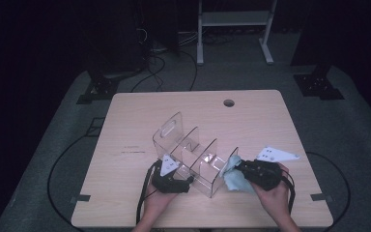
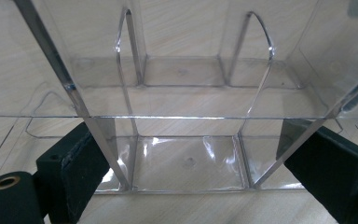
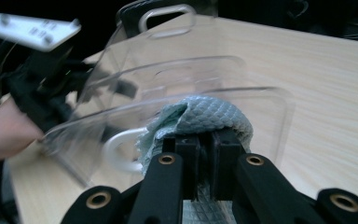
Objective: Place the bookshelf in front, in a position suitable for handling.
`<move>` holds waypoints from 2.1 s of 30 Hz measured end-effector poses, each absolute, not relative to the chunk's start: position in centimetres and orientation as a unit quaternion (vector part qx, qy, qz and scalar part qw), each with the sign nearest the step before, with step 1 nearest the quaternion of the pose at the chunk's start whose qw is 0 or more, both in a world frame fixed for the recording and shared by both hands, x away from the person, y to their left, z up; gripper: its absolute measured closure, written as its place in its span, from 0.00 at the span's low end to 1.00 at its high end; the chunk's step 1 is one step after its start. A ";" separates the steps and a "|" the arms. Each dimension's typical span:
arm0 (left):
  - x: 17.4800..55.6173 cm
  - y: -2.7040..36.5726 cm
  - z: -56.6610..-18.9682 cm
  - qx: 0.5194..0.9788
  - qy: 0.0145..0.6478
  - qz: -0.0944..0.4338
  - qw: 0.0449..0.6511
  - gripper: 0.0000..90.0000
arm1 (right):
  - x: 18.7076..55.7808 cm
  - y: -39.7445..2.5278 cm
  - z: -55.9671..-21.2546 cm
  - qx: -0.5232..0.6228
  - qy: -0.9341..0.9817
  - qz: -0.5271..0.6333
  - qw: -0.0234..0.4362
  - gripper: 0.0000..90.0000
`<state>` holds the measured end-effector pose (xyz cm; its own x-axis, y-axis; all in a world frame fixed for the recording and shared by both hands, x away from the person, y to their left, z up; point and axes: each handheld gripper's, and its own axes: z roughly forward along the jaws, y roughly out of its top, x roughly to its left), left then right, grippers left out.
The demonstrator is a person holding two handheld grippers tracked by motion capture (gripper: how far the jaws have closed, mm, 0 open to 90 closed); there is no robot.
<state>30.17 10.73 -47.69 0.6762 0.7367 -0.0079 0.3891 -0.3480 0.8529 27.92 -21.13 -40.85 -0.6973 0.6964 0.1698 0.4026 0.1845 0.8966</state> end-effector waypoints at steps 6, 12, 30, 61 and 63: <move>30.2 10.7 -47.7 0.798 0.353 0.193 0.449 0.09 | 30.7 -23.6 -39.2 0.390 0.736 0.527 0.169 0.94; 30.2 10.7 -47.6 0.798 0.354 0.193 0.448 0.09 | 33.3 -22.9 -37.5 0.377 0.771 0.495 0.136 0.94; 30.2 10.6 -47.6 0.797 0.354 0.194 0.448 0.09 | 35.3 -23.0 -38.0 0.394 0.785 0.468 0.094 0.94; 30.1 10.2 -47.6 0.796 0.358 0.197 0.447 0.10 | 27.4 -17.1 -36.6 0.280 0.827 0.484 0.053 0.94; 30.1 10.2 -47.6 0.795 0.359 0.198 0.447 0.10 | 27.2 -16.8 -36.5 0.274 0.830 0.481 0.066 0.94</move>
<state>30.07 10.21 -47.61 0.6639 0.7478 -0.0069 0.3937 -0.3418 0.8533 27.19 -16.84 -36.49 -0.8413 0.5185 0.1528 0.3908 0.3881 0.8347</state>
